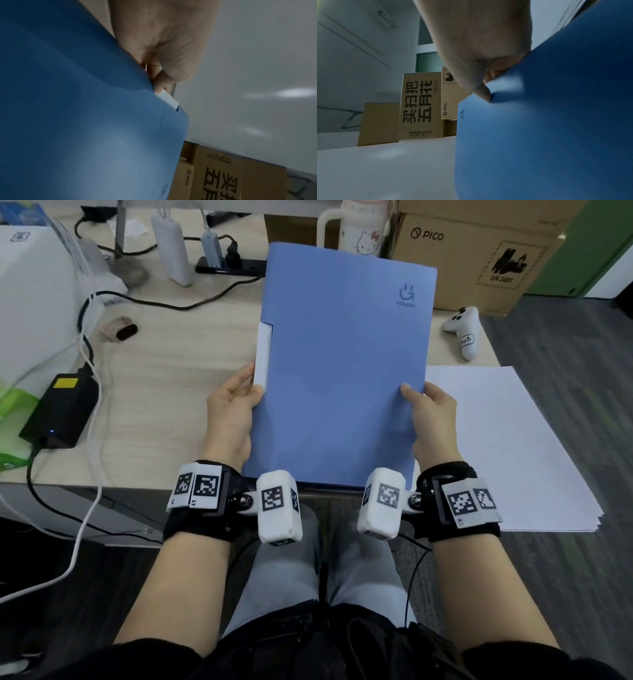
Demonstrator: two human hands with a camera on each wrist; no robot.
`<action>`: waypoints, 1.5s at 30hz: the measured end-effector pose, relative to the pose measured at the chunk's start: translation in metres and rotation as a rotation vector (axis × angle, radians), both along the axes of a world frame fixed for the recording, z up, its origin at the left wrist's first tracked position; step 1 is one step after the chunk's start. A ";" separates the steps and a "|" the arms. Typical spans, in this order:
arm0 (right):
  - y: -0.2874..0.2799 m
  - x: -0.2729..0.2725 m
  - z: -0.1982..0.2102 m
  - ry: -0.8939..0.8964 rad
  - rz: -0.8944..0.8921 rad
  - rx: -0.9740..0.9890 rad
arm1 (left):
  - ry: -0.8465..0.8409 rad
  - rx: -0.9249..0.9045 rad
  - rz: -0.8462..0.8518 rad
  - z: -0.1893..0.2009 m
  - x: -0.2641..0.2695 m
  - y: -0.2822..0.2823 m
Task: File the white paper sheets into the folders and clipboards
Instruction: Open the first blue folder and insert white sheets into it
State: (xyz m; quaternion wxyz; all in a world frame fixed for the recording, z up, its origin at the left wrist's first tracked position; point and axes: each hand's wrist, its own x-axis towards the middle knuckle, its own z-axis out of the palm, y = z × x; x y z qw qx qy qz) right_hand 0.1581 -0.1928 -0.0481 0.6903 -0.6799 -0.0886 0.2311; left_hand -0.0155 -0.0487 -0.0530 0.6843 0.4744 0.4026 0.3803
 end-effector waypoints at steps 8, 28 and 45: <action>-0.003 -0.001 0.004 -0.106 -0.097 0.063 | 0.049 0.136 0.011 -0.001 -0.003 -0.002; -0.017 0.018 0.000 -0.136 -0.152 0.031 | 0.161 0.278 0.026 0.013 -0.012 0.043; -0.023 0.023 0.000 -0.107 -0.159 0.044 | -0.004 -0.005 -0.115 0.021 -0.007 0.060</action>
